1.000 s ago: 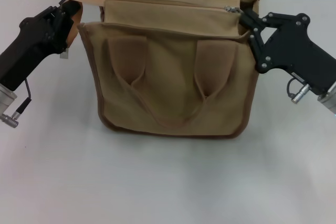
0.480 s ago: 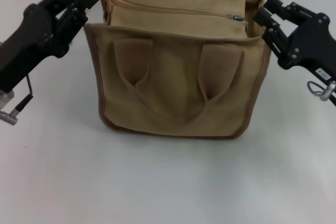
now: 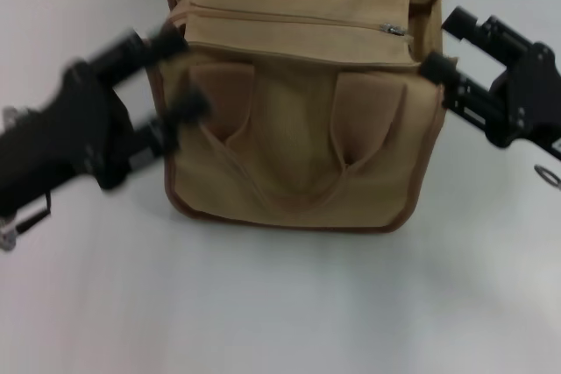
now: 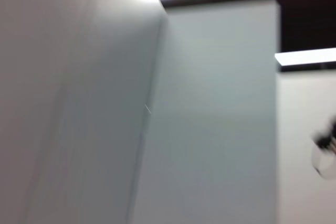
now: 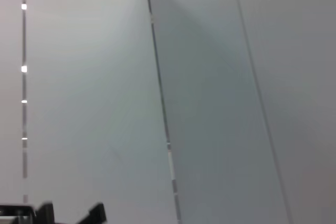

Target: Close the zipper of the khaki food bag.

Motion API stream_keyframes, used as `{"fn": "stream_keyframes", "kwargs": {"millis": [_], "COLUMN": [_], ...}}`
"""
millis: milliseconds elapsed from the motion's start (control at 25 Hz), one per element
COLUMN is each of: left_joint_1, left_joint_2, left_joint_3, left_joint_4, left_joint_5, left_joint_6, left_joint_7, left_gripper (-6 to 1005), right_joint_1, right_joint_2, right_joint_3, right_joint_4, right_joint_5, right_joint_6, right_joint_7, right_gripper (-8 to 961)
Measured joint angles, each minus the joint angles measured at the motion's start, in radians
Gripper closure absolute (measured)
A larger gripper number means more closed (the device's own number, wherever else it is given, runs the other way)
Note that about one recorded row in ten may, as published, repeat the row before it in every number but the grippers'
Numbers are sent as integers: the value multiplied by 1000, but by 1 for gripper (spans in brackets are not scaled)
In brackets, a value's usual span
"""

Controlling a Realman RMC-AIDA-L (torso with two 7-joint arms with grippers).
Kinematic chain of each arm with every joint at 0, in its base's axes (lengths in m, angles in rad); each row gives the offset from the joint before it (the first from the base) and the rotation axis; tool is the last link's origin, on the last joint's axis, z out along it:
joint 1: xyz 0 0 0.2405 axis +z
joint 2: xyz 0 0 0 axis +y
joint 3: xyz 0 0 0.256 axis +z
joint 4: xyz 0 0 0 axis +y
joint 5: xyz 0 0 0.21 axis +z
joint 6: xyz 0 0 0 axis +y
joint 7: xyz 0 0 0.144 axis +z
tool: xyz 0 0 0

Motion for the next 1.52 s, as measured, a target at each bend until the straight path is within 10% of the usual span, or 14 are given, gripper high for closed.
{"fn": "stream_keyframes", "kwargs": {"millis": [560, 1520], "left_joint_1": [62, 55], "left_joint_2": [5, -12], "left_joint_3": [42, 62], "left_joint_4": [83, 19], "left_joint_5": [307, 412], "left_joint_6": [-42, -90], "left_joint_7": [74, 128], "left_gripper": [226, 225], "right_joint_1": [-4, -15], "right_joint_2": [5, 8], "right_joint_3": [-170, -244], "right_joint_4": [-39, 100], "right_joint_5": [-180, -237], "right_joint_6": [-2, 69], "right_joint_7": [14, -191], "right_gripper": [183, 187]}}
